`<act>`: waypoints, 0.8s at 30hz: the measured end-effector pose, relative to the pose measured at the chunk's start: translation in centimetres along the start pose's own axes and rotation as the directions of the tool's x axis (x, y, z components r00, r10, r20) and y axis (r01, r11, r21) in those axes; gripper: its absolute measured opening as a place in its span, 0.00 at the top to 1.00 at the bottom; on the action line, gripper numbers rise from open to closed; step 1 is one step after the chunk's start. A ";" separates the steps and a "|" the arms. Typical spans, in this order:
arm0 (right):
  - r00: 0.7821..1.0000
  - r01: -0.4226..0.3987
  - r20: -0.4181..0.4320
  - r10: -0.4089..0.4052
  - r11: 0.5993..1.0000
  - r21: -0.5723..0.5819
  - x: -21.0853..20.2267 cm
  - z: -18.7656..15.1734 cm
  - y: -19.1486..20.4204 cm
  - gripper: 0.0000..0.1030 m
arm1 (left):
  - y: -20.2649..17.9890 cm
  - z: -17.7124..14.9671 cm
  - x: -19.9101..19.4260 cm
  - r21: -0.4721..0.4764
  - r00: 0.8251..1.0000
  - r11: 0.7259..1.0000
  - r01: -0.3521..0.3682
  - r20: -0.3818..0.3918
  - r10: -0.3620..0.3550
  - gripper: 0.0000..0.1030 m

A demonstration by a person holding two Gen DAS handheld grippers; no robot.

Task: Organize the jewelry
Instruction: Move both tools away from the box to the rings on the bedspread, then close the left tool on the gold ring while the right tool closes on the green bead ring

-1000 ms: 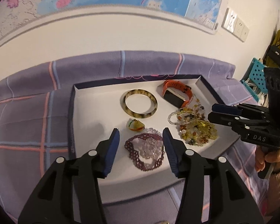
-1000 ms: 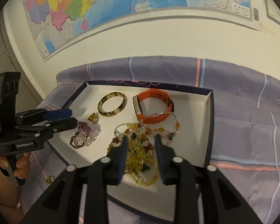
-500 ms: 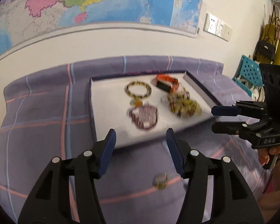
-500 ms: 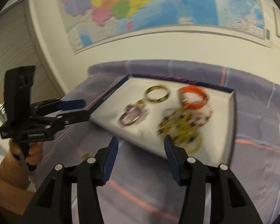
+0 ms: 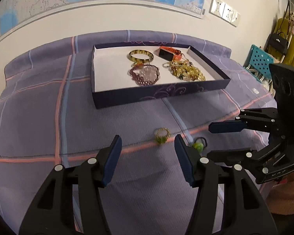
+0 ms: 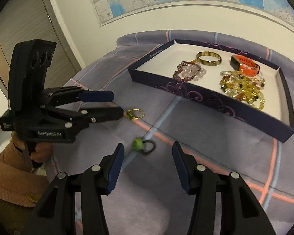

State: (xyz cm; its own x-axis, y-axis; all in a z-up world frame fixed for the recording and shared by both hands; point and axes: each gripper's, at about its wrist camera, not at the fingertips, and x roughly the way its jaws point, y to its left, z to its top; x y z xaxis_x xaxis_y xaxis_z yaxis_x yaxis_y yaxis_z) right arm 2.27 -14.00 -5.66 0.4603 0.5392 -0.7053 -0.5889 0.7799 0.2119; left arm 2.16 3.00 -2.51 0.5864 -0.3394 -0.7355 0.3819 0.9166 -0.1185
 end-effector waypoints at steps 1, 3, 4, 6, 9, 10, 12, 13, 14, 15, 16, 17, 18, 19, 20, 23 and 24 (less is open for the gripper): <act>1.000 0.004 0.001 -0.004 1.000 0.000 0.1 0.0 0.1 0.53 | -0.1 -0.1 0.0 0.004 1.000 1.000 -0.006 0.000 0.006 0.46; 1.000 0.005 0.000 -0.005 1.000 0.002 0.2 0.0 0.2 0.53 | -0.3 -0.3 0.1 0.012 1.000 1.000 -0.011 -0.004 0.011 0.46; 1.000 0.008 0.000 -0.008 1.000 0.003 0.3 0.0 0.2 0.53 | -0.4 -0.3 0.1 0.014 1.000 1.000 -0.014 -0.004 0.014 0.46; 1.000 0.018 -0.002 -0.018 1.000 0.001 0.5 0.1 0.3 0.54 | -0.4 -0.3 0.1 0.016 1.000 1.000 -0.016 -0.004 0.016 0.46; 1.000 0.026 -0.002 -0.026 1.000 0.000 0.9 0.3 0.3 0.57 | -0.4 -0.3 0.1 0.013 1.000 1.000 -0.016 -0.003 0.016 0.46; 1.000 0.030 -0.004 -0.030 1.000 -0.003 0.9 0.3 0.3 0.59 | -0.4 -0.2 0.1 0.012 1.000 1.000 -0.017 -0.003 0.017 0.46; 0.999 0.042 -0.006 -0.042 0.999 -0.009 1.1 0.4 0.4 0.60 | -0.4 -0.2 0.2 0.010 1.000 1.000 -0.020 -0.006 0.020 0.47; 0.999 0.043 -0.007 -0.043 0.999 -0.013 1.1 0.4 0.5 0.61 | -0.4 -0.1 0.3 0.009 1.000 1.000 -0.021 -0.009 0.021 0.48; 0.999 0.046 -0.008 -0.046 0.999 -0.020 1.1 0.5 0.5 0.61 | -0.4 -0.1 0.4 0.011 1.000 1.000 -0.024 -0.010 0.024 0.48; 0.999 0.051 -0.010 -0.051 0.998 -0.025 1.2 0.5 0.6 0.62 | -0.4 -0.1 0.4 0.011 1.000 1.000 -0.025 -0.011 0.025 0.48; 0.999 0.053 -0.011 -0.053 0.998 -0.028 1.1 0.4 0.7 0.63 | -0.4 -0.1 0.4 0.011 1.000 1.000 -0.023 -0.012 0.024 0.49; 0.998 0.057 -0.011 -0.057 0.998 -0.030 1.2 0.4 0.7 0.64 | -0.4 0.0 0.5 0.011 1.000 1.000 -0.021 -0.013 0.022 0.50; 0.998 0.062 -0.012 -0.062 0.998 -0.032 1.2 0.4 0.7 0.66 | -0.4 0.0 0.5 0.012 1.000 1.000 -0.020 -0.013 0.020 0.50; 0.998 0.065 -0.013 -0.066 0.997 -0.035 1.2 0.5 0.7 0.68 | -0.5 0.0 0.5 0.014 1.000 1.000 -0.018 -0.014 0.019 0.50; 0.997 0.071 -0.013 -0.072 0.997 -0.037 1.2 0.5 0.7 0.70 | -0.6 0.1 0.6 0.017 1.000 1.000 -0.018 -0.014 0.018 0.51; 0.997 0.075 -0.016 -0.076 0.996 -0.038 1.2 0.4 0.6 0.78 | -0.9 0.1 0.8 0.027 1.000 1.000 -0.016 -0.022 0.017 0.52; 0.997 0.073 -0.014 -0.074 0.997 -0.035 1.1 0.4 0.5 0.78 | -1.0 0.2 1.0 0.029 1.000 0.999 -0.013 -0.027 0.014 0.53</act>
State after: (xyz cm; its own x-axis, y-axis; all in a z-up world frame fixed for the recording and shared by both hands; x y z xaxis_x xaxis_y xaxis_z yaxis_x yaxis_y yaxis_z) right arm 2.74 -12.91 -6.08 0.4927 0.4757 -0.7287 -0.5769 0.8055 0.1358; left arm 2.47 1.70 -2.99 0.5724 -0.3208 -0.7546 0.3949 0.9144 -0.0893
